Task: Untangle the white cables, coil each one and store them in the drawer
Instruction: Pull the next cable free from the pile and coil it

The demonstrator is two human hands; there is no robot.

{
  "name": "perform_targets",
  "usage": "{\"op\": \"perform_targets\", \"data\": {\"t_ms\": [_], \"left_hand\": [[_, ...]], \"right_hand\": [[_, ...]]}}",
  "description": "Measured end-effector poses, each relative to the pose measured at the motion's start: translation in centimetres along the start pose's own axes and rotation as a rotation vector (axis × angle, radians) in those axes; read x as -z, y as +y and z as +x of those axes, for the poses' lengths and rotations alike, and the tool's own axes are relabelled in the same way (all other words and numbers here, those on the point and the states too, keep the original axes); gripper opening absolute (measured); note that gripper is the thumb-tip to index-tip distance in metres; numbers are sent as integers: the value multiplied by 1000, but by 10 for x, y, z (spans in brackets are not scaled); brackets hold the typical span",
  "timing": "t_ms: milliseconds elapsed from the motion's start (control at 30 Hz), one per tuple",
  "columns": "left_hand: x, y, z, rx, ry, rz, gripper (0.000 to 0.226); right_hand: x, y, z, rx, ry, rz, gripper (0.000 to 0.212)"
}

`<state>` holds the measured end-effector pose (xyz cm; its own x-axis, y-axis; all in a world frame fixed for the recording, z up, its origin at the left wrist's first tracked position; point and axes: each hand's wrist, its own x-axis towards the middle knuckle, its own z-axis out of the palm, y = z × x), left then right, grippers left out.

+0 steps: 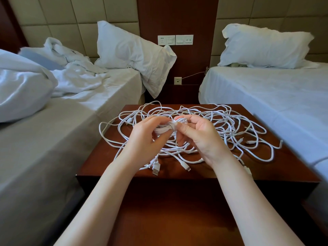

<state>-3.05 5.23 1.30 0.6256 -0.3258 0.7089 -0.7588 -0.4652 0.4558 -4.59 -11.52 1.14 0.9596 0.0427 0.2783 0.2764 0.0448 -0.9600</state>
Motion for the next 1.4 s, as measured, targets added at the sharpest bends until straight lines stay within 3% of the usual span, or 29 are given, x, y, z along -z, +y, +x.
{"op": "perform_targets", "data": {"t_ms": [133, 367, 567, 800, 1067, 1400], "left_hand": [[-1, 6, -1, 137, -13, -44, 9], [-3, 9, 0, 371, 28, -211, 8], [8, 6, 1, 344, -94, -130, 7], [10, 5, 2, 298, -99, 77, 12], [10, -1, 0, 363, -189, 85, 15], [9, -2, -1, 466, -141, -155, 15]], "right_hand": [[-2, -1, -3, -30, -43, -4, 22], [1, -8, -6, -114, -139, 15, 14], [1, -15, -6, -140, -169, -294, 7], [-3, -19, -6, -98, -116, -611, 11], [-12, -6, -4, -103, -64, -449, 15], [-12, 0, -3, -27, -59, -357, 12]]}}
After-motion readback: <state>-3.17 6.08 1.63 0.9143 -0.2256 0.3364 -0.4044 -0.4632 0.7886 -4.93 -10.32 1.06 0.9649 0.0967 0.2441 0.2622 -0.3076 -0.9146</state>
